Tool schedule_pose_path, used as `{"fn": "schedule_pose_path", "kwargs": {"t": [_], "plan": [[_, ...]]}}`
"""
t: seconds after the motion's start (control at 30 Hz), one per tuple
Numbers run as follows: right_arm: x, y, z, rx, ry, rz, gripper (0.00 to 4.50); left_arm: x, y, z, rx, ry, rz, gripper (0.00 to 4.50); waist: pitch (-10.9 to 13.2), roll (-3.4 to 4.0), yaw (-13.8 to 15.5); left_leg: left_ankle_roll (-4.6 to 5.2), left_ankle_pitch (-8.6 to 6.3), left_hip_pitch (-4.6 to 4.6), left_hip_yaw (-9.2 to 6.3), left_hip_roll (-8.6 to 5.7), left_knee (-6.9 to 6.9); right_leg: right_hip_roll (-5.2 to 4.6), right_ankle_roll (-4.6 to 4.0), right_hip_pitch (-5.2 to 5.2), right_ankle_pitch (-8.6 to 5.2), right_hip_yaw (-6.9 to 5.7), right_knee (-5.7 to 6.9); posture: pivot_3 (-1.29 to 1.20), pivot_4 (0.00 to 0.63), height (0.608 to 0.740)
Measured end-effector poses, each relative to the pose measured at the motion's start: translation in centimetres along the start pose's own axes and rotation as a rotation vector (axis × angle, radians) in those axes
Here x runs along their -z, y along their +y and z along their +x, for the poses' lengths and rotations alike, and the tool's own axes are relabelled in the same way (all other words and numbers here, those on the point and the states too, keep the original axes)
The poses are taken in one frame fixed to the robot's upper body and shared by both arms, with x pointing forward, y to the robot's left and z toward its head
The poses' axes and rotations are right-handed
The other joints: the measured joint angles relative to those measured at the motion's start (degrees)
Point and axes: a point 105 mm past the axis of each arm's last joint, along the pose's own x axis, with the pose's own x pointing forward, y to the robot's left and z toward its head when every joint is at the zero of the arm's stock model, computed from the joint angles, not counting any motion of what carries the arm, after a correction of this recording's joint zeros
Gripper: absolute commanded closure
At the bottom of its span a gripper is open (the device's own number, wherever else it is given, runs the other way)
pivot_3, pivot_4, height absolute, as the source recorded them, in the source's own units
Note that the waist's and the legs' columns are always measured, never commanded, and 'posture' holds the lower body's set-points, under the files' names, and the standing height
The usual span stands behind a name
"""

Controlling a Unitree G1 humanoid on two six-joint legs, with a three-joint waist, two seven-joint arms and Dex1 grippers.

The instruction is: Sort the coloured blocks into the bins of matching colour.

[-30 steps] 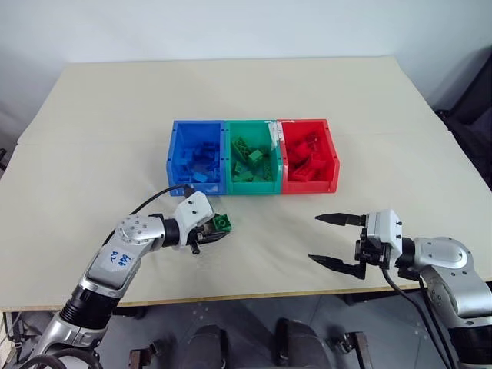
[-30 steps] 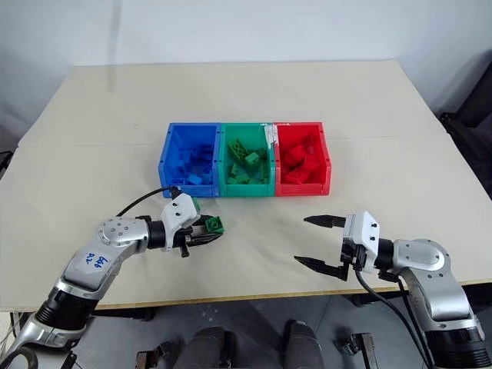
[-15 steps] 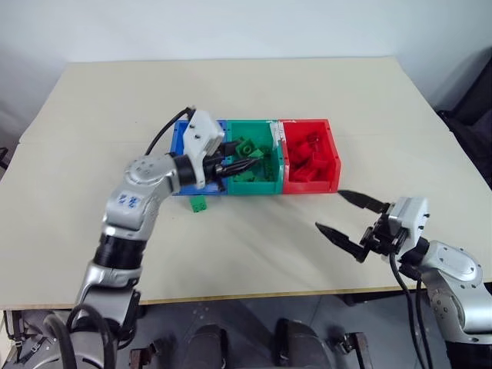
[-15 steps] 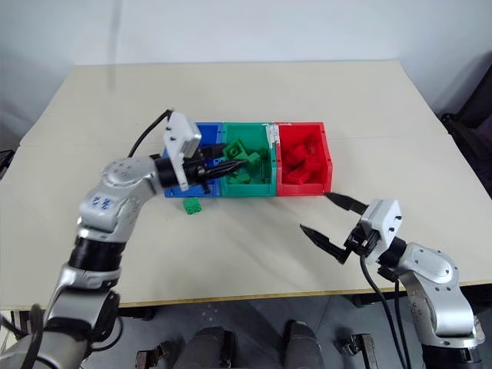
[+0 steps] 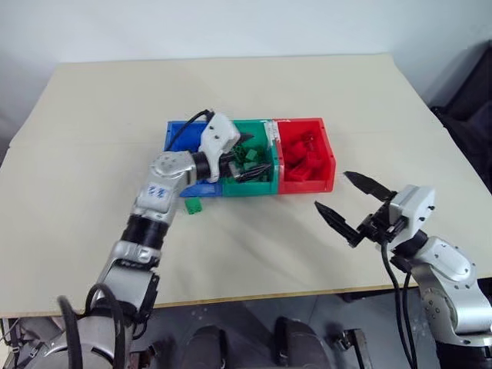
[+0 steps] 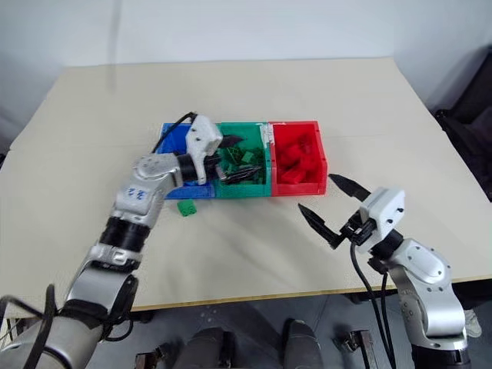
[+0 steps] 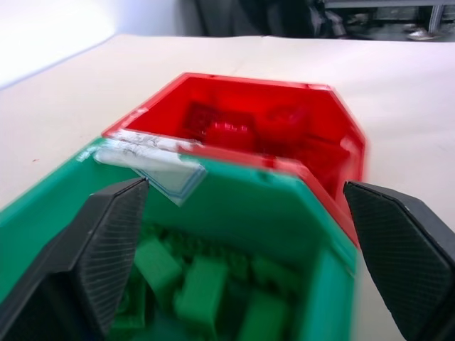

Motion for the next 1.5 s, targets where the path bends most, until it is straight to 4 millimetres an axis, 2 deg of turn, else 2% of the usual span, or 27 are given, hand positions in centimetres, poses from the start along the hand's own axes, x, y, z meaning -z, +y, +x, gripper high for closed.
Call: {"fn": "schedule_pose_path", "kwargs": {"t": [0.17,0.37,0.5,0.6,0.7,0.83,0.93,1.03,1.17,1.33,1.43,1.5], "plan": [[0.5,0.6,1.7,-0.166,0.004,0.016,0.00,2.4,-0.9,-8.3,-0.073,0.053,-0.016,0.01,0.00,-0.01,-0.16,-0.01,0.00,0.01,-0.04,0.07,0.02,0.02,-0.01,0.00,-0.01,0.02,-0.02,0.00,0.150,0.740],[1.8,2.1,2.2,-0.416,0.060,0.035,0.00,4.7,-2.9,-16.9,-0.232,0.153,-0.070,0.01,0.01,-0.01,0.12,0.07,-0.05,0.01,-0.10,0.05,0.03,-0.16,-0.02,0.02,-0.01,0.00,0.01,0.00,0.150,0.740],[2.1,2.2,2.2,-0.528,0.081,0.034,0.00,5.7,-3.9,-20.5,-0.330,0.192,-0.126,0.01,0.01,-0.01,0.31,0.07,-0.06,0.01,-0.12,0.05,0.03,-0.20,-0.02,0.03,-0.01,-0.04,0.05,0.00,0.150,0.740],[2.4,2.2,1.9,-0.583,0.095,0.026,0.00,6.2,-4.1,-21.5,-0.375,0.220,-0.130,0.01,0.00,-0.01,0.40,0.07,-0.07,0.02,-0.10,0.00,0.03,-0.22,-0.02,0.03,-0.01,-0.04,0.06,0.00,0.150,0.740],[2.8,2.1,1.9,-0.593,0.107,0.025,0.00,6.2,-4.1,-20.7,-0.385,0.214,-0.113,0.01,0.00,-0.01,0.49,0.07,-0.07,0.02,-0.10,-0.02,0.03,-0.24,-0.02,0.02,-0.01,-0.04,0.08,0.00,0.150,0.740],[3.1,2.1,1.7,-0.589,0.114,0.023,0.00,6.7,-4.4,-16.9,-0.334,0.185,-0.132,0.01,-0.01,-0.02,0.71,0.06,-0.06,0.02,-0.07,-0.07,0.03,-0.24,-0.02,0.02,-0.01,-0.05,0.12,0.00,0.150,0.740],[3.5,2.3,1.3,-0.575,0.125,0.035,0.00,7.1,-3.8,-14.2,-0.326,0.177,-0.137,0.01,-0.01,-0.03,0.77,0.05,-0.06,0.04,-0.02,-0.10,0.03,-0.23,-0.02,0.00,-0.01,-0.05,0.14,0.00,0.150,0.740],[3.7,2.4,0.7,-0.548,0.140,0.039,0.00,8.0,-3.0,-12.5,-0.343,0.186,-0.155,0.01,-0.01,-0.03,0.79,0.05,-0.06,0.03,0.00,-0.10,0.03,-0.22,-0.02,0.00,-0.01,-0.05,0.13,0.00,0.150,0.740],[3.7,2.5,-0.1,-0.520,0.159,0.029,0.00,9.1,-2.4,-10.7,-0.333,0.206,-0.194,0.01,-0.02,-0.05,0.88,0.05,-0.05,0.03,0.01,-0.10,0.04,-0.20,-0.02,0.00,0.00,-0.06,0.12,0.00,0.150,0.740],[3.5,2.5,-0.6,-0.476,0.157,0.017,0.00,9.1,-2.4,-9.2,-0.263,0.208,-0.198,0.01,-0.02,-0.05,1.26,0.04,-0.05,0.06,0.02,-0.10,0.09,-0.20,-0.02,0.02,0.00,-0.05,0.14,0.00,0.150,0.740],[3.5,2.8,-0.8,-0.459,0.159,0.016,0.00,9.1,-2.3,-8.6,-0.245,0.195,-0.196,0.63,-0.02,-0.05,1.64,0.04,-0.05,0.04,-0.02,-0.11,0.13,-0.20,-0.02,0.04,0.00,-0.05,0.15,0.00,0.150,0.740],[3.6,2.9,-0.9,-0.450,0.164,0.019,0.00,9.0,-2.3,-8.2,-0.239,0.185,-0.195,1.29,-0.03,-0.05,1.57,0.04,-0.05,0.04,-0.01,-0.12,0.14,-0.21,-0.01,0.05,0.00,-0.05,0.14,0.00,0.150,0.740]]}}
